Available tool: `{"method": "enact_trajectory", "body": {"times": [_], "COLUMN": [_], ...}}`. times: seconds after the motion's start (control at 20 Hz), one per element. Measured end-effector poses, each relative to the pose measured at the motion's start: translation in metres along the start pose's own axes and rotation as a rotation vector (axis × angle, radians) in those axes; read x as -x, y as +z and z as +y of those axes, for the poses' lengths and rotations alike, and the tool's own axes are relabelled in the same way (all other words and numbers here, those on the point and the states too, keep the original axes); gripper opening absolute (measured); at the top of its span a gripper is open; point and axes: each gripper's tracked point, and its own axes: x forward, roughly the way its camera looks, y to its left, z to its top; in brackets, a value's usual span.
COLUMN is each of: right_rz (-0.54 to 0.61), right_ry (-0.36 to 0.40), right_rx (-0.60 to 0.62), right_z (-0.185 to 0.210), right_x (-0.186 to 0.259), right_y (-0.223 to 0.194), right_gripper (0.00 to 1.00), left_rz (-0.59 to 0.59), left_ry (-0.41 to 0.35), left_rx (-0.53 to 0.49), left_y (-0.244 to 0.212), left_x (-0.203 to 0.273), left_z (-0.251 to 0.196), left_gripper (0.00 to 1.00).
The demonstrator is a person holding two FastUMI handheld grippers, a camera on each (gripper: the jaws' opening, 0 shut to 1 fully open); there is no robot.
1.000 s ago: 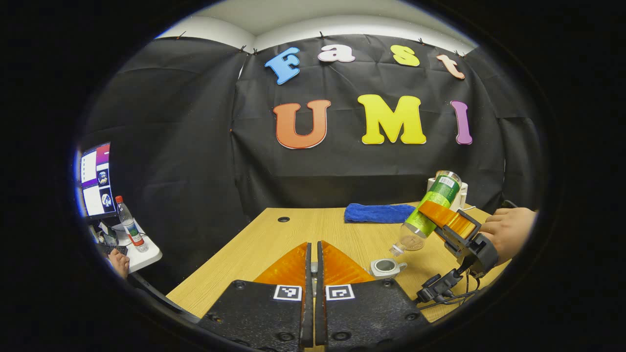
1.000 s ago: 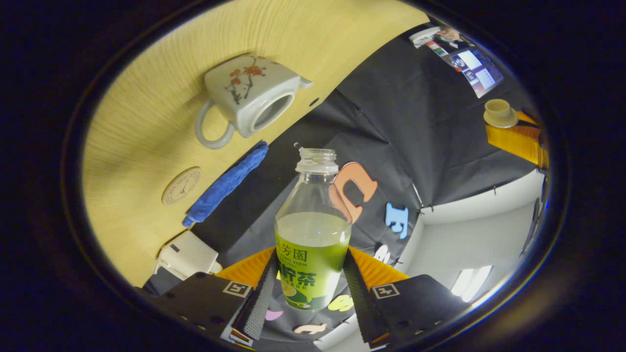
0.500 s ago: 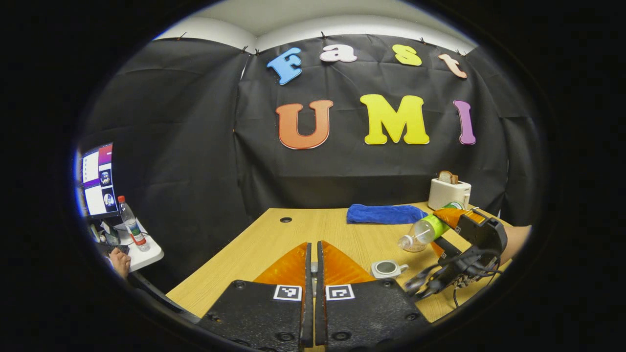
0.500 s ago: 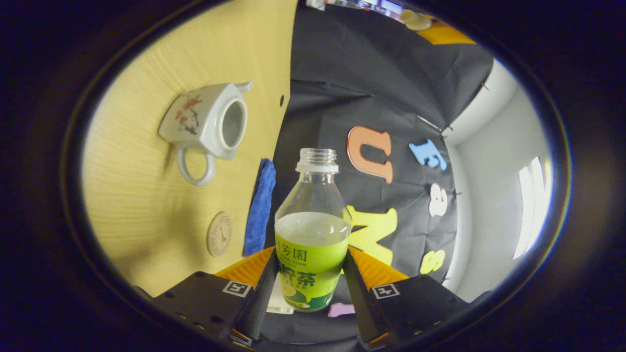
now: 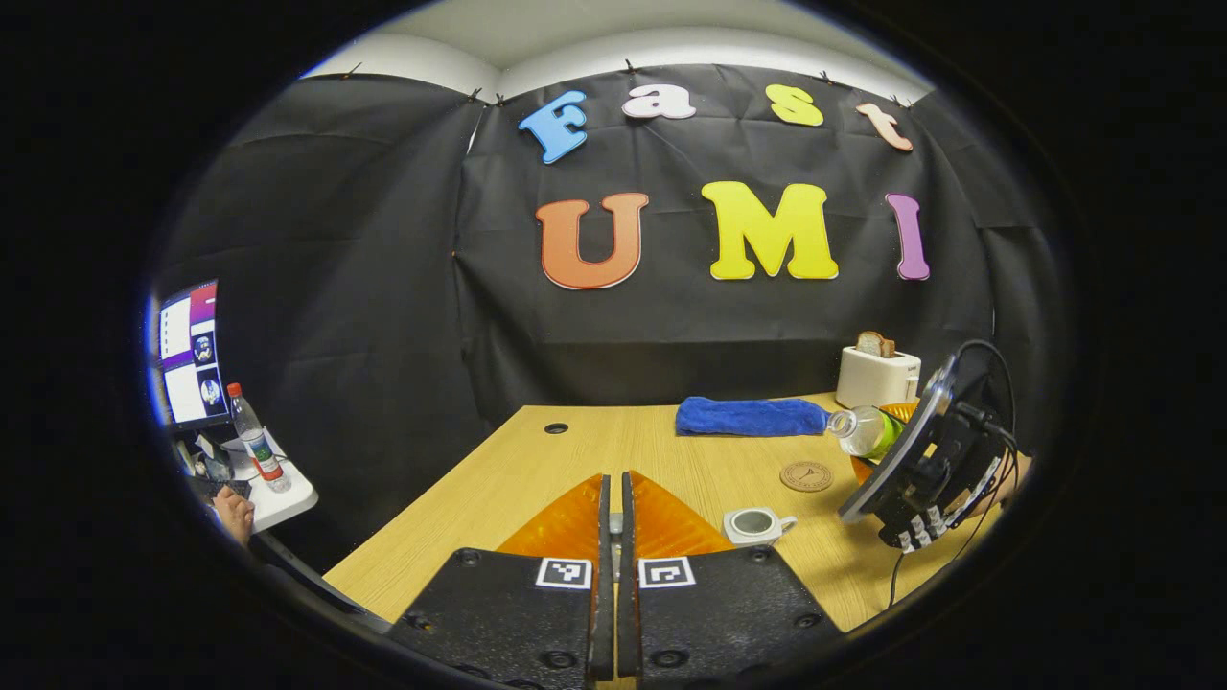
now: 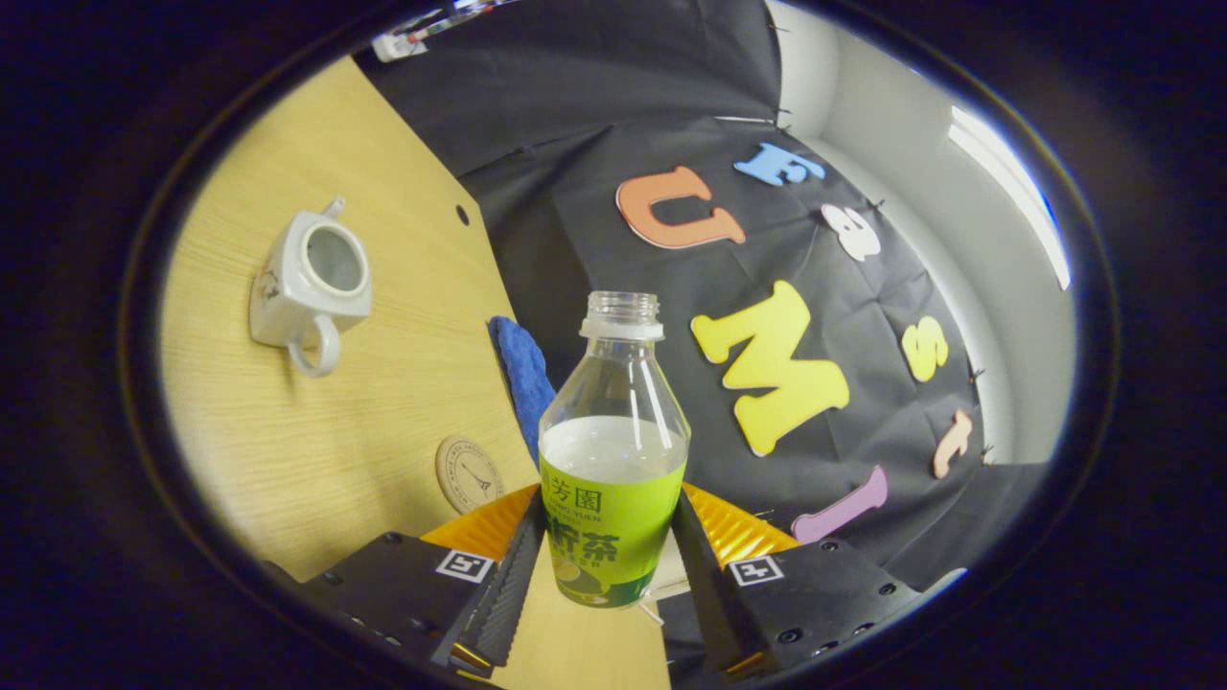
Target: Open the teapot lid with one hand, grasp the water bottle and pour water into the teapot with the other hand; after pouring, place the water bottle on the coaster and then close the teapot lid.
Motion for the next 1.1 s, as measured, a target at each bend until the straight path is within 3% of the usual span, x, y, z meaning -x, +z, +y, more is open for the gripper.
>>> {"method": "enact_trajectory", "body": {"times": [0.2,0.4,0.65,1.1], "right_rz": [0.017,0.041,0.062,0.108], "right_ry": [0.02,0.042,0.147,0.244], "right_rx": [-0.197,-0.468,-0.823,-1.016], "right_z": [-0.008,-0.02,-0.021,0.007], "right_x": [-0.007,-0.015,-0.033,-0.081], "right_y": [-0.013,-0.019,-0.01,0.013], "right_gripper": [0.77,0.74,0.77,0.74], "left_rz": [-0.003,-0.003,0.006,0.002], "left_ry": [-0.011,-0.009,-0.017,-0.019], "left_rx": [0.007,0.014,0.017,0.012], "left_y": [0.0,0.0,-0.004,-0.003], "left_x": [-0.001,-0.002,-0.004,-0.004], "left_z": [-0.006,-0.006,-0.007,-0.006], "left_gripper": [0.04,0.04,0.04,0.04]}}
